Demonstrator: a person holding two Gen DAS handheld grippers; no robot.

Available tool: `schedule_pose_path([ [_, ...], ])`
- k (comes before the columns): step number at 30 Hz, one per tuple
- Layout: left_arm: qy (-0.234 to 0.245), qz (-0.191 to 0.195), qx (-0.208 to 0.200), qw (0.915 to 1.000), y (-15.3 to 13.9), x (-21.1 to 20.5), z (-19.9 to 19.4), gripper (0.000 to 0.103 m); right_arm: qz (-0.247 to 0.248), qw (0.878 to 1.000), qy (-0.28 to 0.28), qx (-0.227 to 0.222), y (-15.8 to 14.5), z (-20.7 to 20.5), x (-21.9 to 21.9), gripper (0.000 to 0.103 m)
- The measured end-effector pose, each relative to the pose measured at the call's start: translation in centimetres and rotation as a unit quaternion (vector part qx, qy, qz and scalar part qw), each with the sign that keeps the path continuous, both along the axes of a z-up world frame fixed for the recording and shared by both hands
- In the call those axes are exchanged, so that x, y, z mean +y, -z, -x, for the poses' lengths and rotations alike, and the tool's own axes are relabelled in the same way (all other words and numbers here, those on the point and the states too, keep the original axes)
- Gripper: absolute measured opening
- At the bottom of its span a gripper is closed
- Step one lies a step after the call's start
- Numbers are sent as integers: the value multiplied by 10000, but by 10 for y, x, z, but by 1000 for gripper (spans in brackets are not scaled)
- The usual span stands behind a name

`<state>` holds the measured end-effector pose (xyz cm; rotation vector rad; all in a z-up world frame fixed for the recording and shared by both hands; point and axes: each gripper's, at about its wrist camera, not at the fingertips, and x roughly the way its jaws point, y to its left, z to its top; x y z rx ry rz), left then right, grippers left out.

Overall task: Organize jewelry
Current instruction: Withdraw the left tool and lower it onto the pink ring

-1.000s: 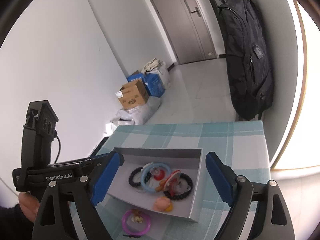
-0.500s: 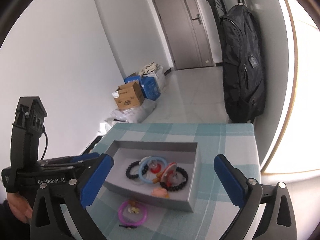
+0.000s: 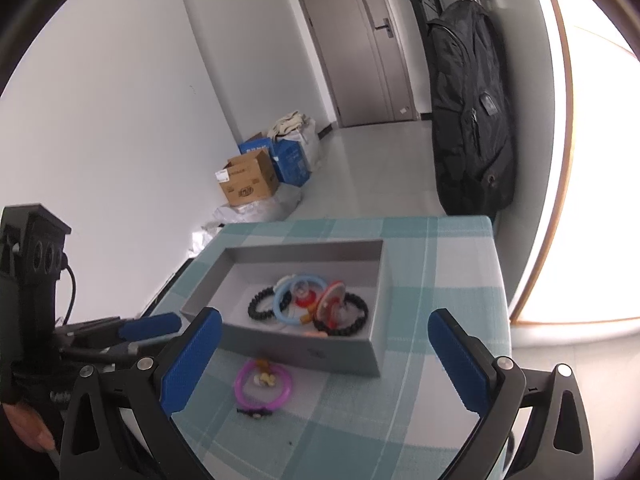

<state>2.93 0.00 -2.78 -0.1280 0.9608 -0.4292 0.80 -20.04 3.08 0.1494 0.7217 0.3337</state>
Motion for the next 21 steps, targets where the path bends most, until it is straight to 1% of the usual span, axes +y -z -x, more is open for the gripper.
schedule_pose_path([
  [2,8,-138,113,9998,9,-4,0,75,-20,10000,24,65,2,2,-3,103],
  [5,143,-265,263,9992,20,-11,0,75,19,10000,69,63,2,6,-6,103],
  [7,208,-335,301,9988,24,-16,-1,75,2,9999,126,78,2,8,-10,103],
  [12,222,-517,298,9980,32,-23,-1,75,-32,9996,229,172,5,11,-20,103],
  [19,295,-945,310,9946,40,-34,-1,76,-43,9994,276,213,5,13,-26,103],
  [21,262,-1014,390,9937,45,-35,-4,76,-54,9993,298,221,6,14,-27,103],
])
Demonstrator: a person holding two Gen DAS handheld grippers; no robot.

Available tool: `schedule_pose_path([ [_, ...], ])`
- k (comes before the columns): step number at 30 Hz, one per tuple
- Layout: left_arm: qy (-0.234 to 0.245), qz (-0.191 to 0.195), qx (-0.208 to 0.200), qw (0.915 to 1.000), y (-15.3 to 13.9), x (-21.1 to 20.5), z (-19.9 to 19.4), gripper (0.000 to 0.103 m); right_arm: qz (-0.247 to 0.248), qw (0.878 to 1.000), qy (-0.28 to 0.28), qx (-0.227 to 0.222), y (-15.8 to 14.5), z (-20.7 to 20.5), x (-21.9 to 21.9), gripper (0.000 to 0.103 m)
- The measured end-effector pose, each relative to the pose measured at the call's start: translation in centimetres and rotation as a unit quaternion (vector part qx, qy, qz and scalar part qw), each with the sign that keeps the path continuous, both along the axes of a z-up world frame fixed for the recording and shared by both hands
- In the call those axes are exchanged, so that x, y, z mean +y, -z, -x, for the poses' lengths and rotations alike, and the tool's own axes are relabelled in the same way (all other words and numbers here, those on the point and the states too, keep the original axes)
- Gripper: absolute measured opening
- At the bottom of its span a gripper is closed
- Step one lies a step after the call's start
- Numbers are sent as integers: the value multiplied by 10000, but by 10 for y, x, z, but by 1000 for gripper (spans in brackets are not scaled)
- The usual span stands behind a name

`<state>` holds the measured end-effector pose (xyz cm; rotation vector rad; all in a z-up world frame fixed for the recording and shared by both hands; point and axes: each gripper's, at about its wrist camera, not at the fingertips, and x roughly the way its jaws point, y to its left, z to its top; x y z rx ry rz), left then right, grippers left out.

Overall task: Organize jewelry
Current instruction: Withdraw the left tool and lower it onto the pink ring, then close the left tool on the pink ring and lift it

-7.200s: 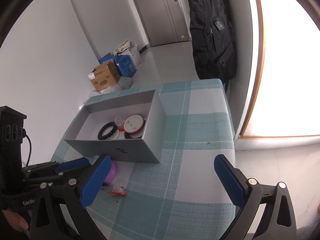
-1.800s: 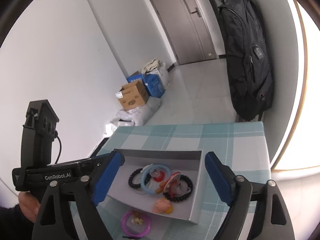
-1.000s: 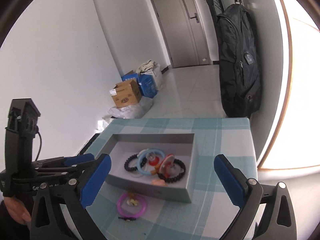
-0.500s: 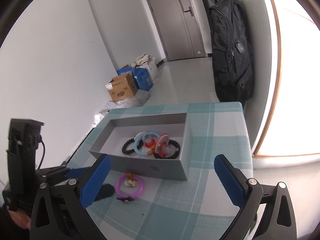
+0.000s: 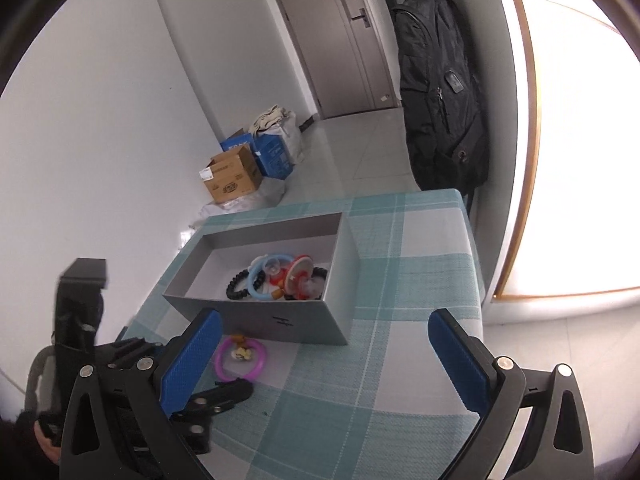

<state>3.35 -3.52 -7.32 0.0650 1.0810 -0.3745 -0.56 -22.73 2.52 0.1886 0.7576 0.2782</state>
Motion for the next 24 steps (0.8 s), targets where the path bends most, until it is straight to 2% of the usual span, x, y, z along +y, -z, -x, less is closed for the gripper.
schedule_pose_path([
  [11,-138,-293,-331,9989,2,-2,9,75,-2,9999,60,90,3,-1,-4,103],
  [13,-114,-422,-457,9980,3,-5,11,68,10,9999,58,96,3,-1,-3,103],
  [16,-11,-375,-472,9982,0,-9,14,49,76,9999,33,98,4,0,0,103],
  [19,7,-321,-427,9986,1,-7,10,48,151,9998,18,118,5,-1,2,103],
  [24,-18,145,-310,9994,-6,1,7,47,199,9997,59,137,7,0,1,103],
])
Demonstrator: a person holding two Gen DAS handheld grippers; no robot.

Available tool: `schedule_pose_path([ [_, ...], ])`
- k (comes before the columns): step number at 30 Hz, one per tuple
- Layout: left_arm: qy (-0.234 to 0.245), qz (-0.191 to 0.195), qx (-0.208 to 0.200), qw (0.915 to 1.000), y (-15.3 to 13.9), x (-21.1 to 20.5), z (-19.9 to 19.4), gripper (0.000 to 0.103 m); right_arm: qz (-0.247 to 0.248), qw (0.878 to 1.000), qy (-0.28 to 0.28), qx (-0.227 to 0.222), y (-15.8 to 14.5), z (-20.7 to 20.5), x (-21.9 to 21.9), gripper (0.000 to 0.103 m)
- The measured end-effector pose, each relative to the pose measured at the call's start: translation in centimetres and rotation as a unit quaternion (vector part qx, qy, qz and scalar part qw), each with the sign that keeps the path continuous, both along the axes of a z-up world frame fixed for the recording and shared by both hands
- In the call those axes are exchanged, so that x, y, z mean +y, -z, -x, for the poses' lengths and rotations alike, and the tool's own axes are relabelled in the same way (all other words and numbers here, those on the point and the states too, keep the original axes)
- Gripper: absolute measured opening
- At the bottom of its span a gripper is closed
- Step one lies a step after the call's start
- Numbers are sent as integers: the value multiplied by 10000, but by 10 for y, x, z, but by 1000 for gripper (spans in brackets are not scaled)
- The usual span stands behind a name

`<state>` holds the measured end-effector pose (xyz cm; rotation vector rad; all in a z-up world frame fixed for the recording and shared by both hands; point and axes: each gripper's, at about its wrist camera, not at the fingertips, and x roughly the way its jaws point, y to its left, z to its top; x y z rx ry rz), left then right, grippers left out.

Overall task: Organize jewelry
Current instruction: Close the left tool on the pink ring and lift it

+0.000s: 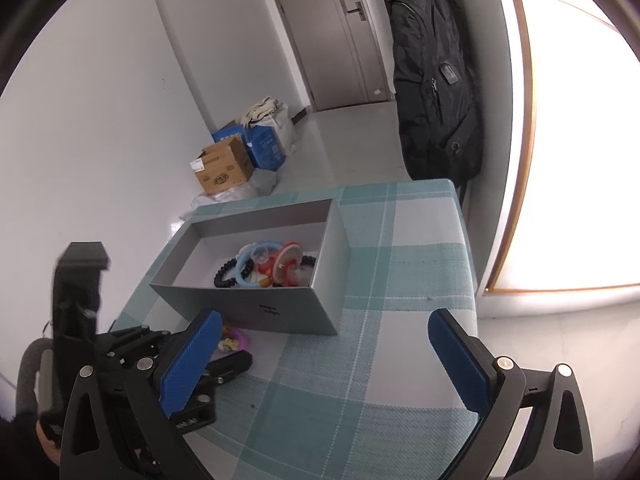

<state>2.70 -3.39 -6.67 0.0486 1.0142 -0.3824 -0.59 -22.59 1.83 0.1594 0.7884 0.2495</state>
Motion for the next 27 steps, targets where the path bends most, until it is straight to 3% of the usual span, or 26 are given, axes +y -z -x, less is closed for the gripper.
schedule_pose_path([
  [8,-10,614,-126,9980,-20,7,5,47,89,9999,52,60,4,-2,1,103],
  [18,-503,1468,-718,9853,-62,52,9,47,170,9996,-69,216,9,-3,9,103],
  [22,-798,1382,-1088,9812,-74,70,4,47,74,9983,-415,395,15,-4,24,103],
  [27,-1037,1525,-1057,9771,-72,86,-3,47,240,9959,-729,474,23,-3,47,103],
])
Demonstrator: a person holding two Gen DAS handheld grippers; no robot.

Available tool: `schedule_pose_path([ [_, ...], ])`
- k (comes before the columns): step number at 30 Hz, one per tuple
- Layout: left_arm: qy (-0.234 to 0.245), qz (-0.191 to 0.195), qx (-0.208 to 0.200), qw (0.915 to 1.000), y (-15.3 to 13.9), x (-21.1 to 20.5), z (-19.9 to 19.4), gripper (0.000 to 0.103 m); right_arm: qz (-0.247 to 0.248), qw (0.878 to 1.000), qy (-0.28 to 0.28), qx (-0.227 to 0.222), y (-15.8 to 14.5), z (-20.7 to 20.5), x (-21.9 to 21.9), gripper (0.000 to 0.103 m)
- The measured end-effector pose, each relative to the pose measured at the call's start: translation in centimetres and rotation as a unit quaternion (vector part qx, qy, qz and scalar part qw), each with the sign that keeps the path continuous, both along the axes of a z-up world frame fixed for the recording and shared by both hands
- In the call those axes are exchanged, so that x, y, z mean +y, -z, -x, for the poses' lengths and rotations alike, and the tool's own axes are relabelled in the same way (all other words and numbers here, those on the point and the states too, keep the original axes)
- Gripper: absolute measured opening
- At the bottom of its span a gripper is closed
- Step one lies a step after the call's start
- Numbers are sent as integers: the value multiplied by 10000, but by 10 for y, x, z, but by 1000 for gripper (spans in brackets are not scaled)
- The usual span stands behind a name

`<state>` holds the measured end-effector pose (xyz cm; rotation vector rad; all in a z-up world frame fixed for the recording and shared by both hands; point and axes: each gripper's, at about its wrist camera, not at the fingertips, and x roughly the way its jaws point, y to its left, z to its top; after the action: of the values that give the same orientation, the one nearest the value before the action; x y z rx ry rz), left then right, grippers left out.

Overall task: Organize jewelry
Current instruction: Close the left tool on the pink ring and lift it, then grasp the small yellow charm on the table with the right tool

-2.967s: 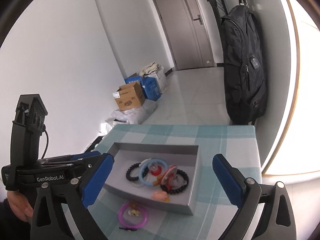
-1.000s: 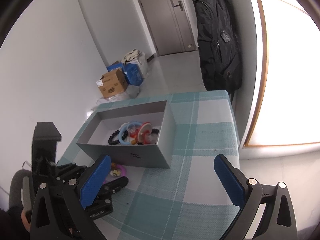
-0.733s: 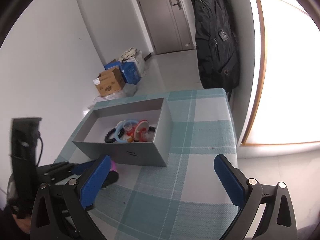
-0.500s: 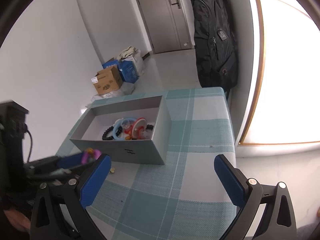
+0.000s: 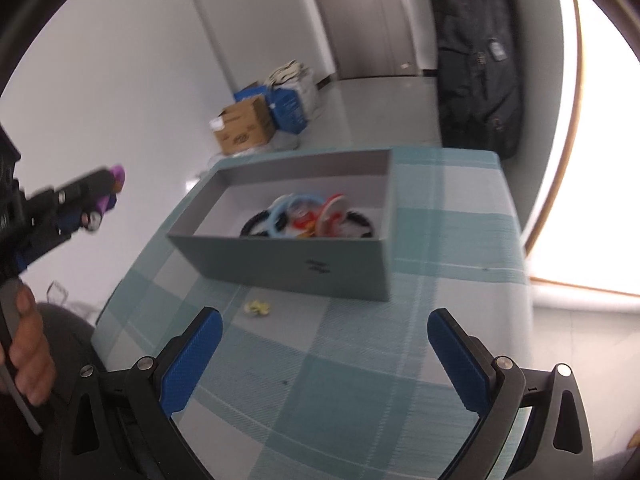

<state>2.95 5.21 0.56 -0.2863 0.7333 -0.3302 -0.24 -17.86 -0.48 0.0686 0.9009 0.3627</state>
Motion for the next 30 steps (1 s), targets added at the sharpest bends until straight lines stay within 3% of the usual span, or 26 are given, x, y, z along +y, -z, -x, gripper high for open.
schedule_pose_path([
  [9,-152,222,234,9994,6,23,-1,47,151,9993,-313,141,15,-7,32,89],
  [14,-204,65,140,9997,4,26,-1,47,252,9987,-416,169,19,-10,46,87],
  [16,-184,74,142,9997,5,28,-1,47,308,9981,-487,198,23,-13,52,78],
  [19,-203,85,160,9996,5,31,-2,47,588,9964,-573,204,29,-15,63,56],
  [26,-235,154,235,9993,7,35,-5,47,1007,9925,-691,41,35,-12,77,43],
  [30,-213,139,286,9993,9,33,-5,47,1206,9911,-569,-38,36,-15,78,20],
])
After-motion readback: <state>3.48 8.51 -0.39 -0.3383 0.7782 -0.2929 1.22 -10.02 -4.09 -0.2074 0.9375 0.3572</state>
